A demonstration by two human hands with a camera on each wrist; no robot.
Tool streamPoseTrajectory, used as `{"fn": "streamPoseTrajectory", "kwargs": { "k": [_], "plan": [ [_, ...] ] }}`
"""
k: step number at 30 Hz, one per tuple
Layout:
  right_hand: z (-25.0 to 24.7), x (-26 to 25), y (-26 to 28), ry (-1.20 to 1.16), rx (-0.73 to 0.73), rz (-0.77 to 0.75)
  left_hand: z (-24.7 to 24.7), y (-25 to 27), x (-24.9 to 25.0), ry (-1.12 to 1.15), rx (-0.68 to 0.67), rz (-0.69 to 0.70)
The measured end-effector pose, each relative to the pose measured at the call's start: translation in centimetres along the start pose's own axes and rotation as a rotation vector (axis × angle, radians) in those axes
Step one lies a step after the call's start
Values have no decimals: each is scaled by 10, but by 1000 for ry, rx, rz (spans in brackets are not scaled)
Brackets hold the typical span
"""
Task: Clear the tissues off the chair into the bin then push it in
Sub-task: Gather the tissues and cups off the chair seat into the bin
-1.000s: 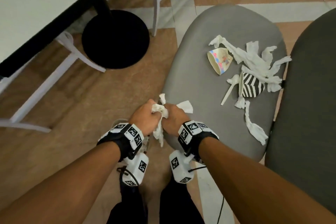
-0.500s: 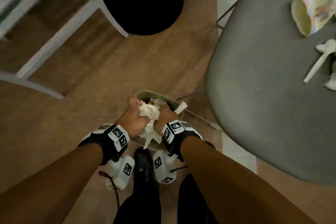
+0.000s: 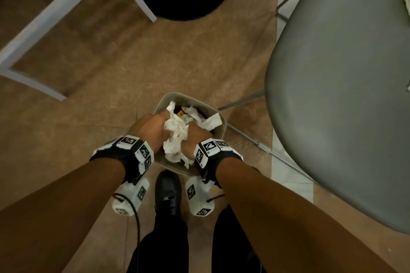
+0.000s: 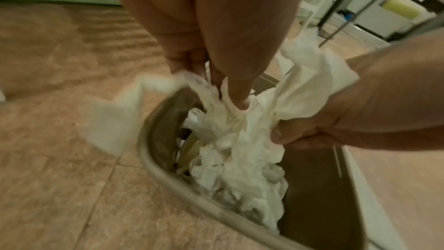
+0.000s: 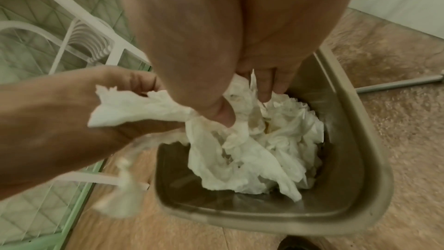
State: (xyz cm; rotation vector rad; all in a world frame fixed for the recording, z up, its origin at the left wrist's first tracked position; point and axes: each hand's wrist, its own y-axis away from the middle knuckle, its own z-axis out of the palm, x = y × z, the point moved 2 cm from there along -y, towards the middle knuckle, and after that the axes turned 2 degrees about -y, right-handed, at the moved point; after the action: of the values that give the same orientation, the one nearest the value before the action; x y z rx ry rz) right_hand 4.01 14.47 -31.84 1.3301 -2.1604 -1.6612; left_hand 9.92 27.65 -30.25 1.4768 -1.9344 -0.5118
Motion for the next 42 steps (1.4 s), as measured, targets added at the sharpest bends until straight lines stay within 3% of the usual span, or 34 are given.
{"fn": "streamPoseTrajectory", "kwargs": {
  "k": [2,6,10,14,17,21,28,32,36,38,42],
  "plan": [
    [2,1,-5,10,-22,-22,1,0,-1,-41,8,53],
    [12,1,-19,7,-126,-80,15,-4,4,184,-22,40],
    [-4,4,-12,9,-23,-4,20,-8,16,476,-112,-32],
    [-20,15,12,27,-55,88,17,0,24,333,-172,-128],
    [-31,13,26,13,-62,47,2,6,33,298,-93,-77],
    [-51,0,51,10,-24,21,-25,14,42,210,-48,-163],
    [-114,-32,110,75,-2,-156,-82,31,82,103,-72,-151],
    [-161,-31,138,34,73,-161,-127,33,136,59,25,-74],
    [-240,-4,172,-103,153,-154,-172,29,218,90,106,54],
    [-281,26,185,-196,252,-130,-184,21,267,108,153,128],
    [-344,118,209,-280,498,94,-178,8,361,155,152,305]
  ]
}}
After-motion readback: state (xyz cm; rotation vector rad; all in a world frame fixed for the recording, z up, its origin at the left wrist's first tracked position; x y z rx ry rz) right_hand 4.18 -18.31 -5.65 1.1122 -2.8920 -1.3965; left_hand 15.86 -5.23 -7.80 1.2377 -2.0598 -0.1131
